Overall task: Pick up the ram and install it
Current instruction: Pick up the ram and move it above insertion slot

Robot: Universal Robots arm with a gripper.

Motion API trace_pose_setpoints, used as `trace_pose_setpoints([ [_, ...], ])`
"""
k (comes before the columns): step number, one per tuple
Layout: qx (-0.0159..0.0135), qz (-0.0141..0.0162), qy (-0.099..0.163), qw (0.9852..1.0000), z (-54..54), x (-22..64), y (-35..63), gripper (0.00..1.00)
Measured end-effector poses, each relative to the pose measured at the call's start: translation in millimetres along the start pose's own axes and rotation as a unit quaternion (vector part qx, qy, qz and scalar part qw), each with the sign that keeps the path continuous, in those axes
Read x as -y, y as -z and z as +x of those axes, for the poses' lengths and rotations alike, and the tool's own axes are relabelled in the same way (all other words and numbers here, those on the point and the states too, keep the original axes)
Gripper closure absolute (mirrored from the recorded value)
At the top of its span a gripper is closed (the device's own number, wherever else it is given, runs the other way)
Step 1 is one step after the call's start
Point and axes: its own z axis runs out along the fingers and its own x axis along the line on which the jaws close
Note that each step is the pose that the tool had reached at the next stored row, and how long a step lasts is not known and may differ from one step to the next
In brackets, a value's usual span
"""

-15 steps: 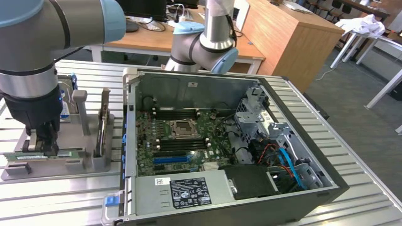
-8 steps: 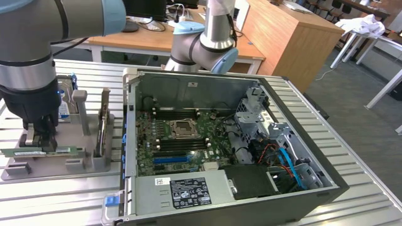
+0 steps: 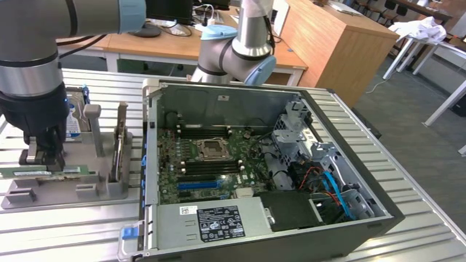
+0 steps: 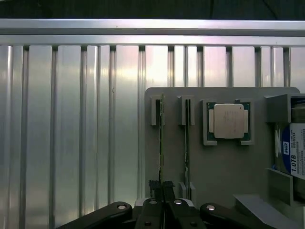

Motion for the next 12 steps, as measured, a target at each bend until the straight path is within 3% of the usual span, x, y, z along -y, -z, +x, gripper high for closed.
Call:
trace_pose_setpoints([
  [12,0.0000,0.0000,0.000,1.0000,0.1,-0.8,18.5,0.88],
])
